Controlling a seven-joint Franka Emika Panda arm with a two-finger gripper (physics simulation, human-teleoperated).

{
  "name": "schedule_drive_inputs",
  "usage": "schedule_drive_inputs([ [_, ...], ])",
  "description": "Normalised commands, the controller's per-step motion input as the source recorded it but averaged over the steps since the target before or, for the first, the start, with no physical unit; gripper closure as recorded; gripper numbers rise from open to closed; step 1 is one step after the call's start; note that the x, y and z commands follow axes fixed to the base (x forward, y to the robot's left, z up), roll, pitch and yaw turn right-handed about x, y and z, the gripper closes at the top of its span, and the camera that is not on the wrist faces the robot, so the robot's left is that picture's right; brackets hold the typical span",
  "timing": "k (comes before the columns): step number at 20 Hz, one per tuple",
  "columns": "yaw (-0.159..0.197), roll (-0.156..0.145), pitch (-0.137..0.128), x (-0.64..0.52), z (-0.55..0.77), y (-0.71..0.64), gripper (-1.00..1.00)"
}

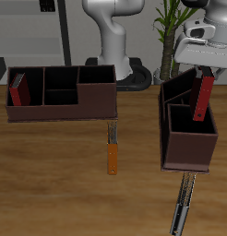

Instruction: Place the left red book into the back desk caddy's left compartment and place the right red book into the left desk caddy's right compartment and place the orange book into the left desk caddy's back compartment

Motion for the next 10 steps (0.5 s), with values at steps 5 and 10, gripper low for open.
schedule_drive_inputs([
  [5,0.024,0.004,0.033,0.07,-0.37,-0.01,1.0],
  [10,-0.005,0.003,0.04,0.09,-0.35,-0.02,1.0],
])
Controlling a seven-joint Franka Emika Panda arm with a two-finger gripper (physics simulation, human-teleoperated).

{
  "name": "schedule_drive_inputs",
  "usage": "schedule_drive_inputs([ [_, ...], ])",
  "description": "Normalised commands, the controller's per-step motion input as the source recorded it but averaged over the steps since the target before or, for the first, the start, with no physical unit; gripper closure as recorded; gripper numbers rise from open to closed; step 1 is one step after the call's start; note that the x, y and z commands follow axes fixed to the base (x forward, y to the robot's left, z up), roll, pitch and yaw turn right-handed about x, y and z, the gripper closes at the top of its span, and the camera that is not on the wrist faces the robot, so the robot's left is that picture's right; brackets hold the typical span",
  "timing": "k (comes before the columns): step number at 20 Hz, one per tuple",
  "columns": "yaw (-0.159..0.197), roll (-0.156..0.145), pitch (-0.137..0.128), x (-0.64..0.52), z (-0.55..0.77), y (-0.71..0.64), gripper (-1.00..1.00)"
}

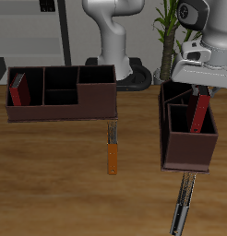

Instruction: Place the left red book into the back desk caddy's left compartment and place the right red book into the left desk caddy's right compartment and place the orange book into the left desk caddy's back compartment

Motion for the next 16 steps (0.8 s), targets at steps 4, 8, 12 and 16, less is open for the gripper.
schedule_drive_inputs([
  [4,0.001,0.004,0.041,0.05,-0.34,-0.03,1.0],
  [8,0.011,-0.013,0.057,0.11,-0.44,-0.08,1.0],
  [12,-0.022,0.063,0.109,0.06,-0.41,0.05,-1.0],
  [16,0.004,-0.027,0.038,-0.01,-0.16,-0.09,-1.0],
])
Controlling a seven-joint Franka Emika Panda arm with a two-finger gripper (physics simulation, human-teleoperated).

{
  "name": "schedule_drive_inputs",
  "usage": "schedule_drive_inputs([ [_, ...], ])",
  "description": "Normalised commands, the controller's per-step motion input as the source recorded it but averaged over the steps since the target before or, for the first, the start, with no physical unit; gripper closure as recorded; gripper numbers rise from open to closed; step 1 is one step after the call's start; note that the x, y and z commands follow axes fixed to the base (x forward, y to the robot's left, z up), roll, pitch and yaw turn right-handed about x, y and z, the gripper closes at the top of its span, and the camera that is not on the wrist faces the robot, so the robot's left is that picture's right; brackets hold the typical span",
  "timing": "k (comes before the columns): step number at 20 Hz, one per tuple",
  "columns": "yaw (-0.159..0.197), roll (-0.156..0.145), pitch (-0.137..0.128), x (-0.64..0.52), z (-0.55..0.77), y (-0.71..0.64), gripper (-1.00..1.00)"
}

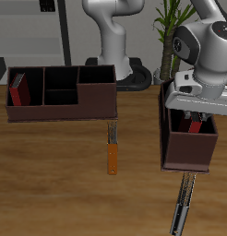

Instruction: Place the left red book into the back desk caddy's left compartment and place the right red book into the left desk caddy's right compartment and place the orange book into the left desk caddy's back compartment

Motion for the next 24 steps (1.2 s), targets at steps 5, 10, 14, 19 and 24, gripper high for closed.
schedule_drive_inputs([
  [5,0.058,-0.014,0.002,-0.04,0.01,-0.09,-1.0],
  [10,0.024,-0.004,-0.051,-0.09,0.36,-0.29,-1.0],
  [14,0.035,-0.004,-0.085,-0.02,0.62,-0.51,-1.0],
  [19,0.014,0.003,-0.042,0.15,0.47,-0.67,-1.0],
  [24,0.056,-0.02,-0.03,0.21,0.26,-0.83,-1.0],
])
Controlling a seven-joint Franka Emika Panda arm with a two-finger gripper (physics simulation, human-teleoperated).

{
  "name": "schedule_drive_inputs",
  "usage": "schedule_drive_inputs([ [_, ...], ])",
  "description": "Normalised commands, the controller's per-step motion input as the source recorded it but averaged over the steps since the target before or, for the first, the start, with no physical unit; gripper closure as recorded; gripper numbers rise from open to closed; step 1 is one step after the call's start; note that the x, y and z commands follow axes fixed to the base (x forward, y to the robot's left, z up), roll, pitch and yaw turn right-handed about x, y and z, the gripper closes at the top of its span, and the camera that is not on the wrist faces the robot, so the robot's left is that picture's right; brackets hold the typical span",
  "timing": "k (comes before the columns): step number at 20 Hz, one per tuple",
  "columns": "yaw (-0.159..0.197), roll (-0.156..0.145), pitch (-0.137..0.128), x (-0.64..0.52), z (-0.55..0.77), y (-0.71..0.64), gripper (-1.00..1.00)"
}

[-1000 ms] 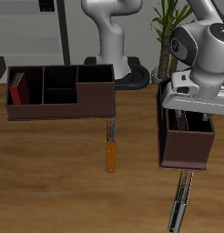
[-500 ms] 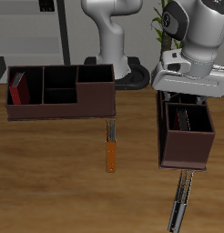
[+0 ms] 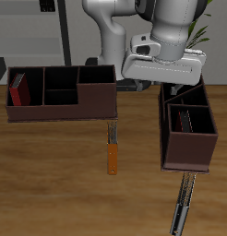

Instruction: Place the left red book into the back desk caddy's left compartment and place the right red book into the left desk caddy's right compartment and place the orange book into the left desk caddy's back compartment

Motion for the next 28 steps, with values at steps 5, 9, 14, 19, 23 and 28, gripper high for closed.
schedule_drive_inputs([
  [5,0.031,-0.004,-0.017,0.19,0.17,-1.07,-1.0],
  [9,0.018,0.013,-0.016,0.11,0.0,-0.77,-1.0],
  [14,0.009,-0.031,-0.047,-0.12,-0.24,-0.4,-1.0],
  [19,-0.01,0.033,-0.025,-0.09,-0.4,-0.07,-1.0],
  [23,-0.047,-0.01,-0.042,0.07,-0.36,0.02,-1.0],
  [28,-0.031,0.01,-0.001,0.09,-0.24,0.05,-1.0],
])
